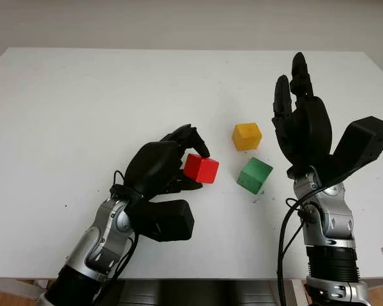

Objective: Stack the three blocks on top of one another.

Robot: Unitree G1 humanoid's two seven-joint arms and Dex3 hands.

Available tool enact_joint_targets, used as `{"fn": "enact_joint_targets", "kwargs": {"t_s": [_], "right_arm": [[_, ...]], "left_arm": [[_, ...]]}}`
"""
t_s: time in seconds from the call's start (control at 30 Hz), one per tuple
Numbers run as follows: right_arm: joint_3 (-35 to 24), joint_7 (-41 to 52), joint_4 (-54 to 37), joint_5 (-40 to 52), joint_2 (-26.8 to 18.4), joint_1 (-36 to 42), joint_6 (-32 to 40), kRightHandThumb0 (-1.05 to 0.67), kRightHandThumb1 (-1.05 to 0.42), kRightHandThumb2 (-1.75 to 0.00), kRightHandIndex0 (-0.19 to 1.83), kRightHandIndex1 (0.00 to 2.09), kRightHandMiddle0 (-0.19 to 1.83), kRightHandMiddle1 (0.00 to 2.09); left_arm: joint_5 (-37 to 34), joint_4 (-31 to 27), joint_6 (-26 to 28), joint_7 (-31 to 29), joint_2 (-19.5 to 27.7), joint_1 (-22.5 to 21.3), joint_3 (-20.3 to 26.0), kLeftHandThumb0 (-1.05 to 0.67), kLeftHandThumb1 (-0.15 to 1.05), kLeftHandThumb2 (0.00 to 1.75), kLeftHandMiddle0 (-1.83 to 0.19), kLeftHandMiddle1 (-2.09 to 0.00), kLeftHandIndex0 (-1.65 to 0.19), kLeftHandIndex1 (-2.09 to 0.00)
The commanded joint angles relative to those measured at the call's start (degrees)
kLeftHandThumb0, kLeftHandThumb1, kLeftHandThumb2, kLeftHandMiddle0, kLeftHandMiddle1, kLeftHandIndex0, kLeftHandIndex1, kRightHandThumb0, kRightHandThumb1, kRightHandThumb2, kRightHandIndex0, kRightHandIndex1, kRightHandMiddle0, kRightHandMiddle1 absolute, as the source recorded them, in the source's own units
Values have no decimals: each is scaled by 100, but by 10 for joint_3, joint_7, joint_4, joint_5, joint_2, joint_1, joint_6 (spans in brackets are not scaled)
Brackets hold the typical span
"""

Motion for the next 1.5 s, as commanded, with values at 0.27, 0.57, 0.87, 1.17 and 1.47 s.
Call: {"fn": "enact_joint_targets", "kwargs": {"t_s": [0.27, 0.57, 0.87, 1.17, 1.47], "right_arm": [[-3, 2, -15, -1, -7, 4, 1, -67, -105, -52, -19, 2, -19, 3], [-3, 2, -15, 0, -8, 5, 1, -68, -105, -52, -19, 3, -19, 3], [-5, 6, -13, 3, -9, 4, 2, -69, -105, -51, -19, 2, -19, 3], [-3, 3, -13, -1, -9, 3, 4, -68, -105, -52, -19, 3, -19, 4], [-2, 2, -16, -3, -10, 4, 7, -68, -105, -51, -19, 3, -19, 3]], "left_arm": [[22, 11, 36, 15, -1, 8, 2, -28, 101, 5, -18, -7, -27, -170], [53, 15, 61, 60, -12, 3, 3, -29, 105, 8, -15, -5, -18, -179], [61, 2, 89, 37, -9, -1, 0, -34, 105, 12, -13, -5, -11, -118], [16, -12, 67, -9, 1, -1, 9, -51, 105, 20, 8, -2, 9, -12], [-81, -23, -35, -25, 26, -1, 36, -74, 105, 18, 19, 0, 19, 0]]}}
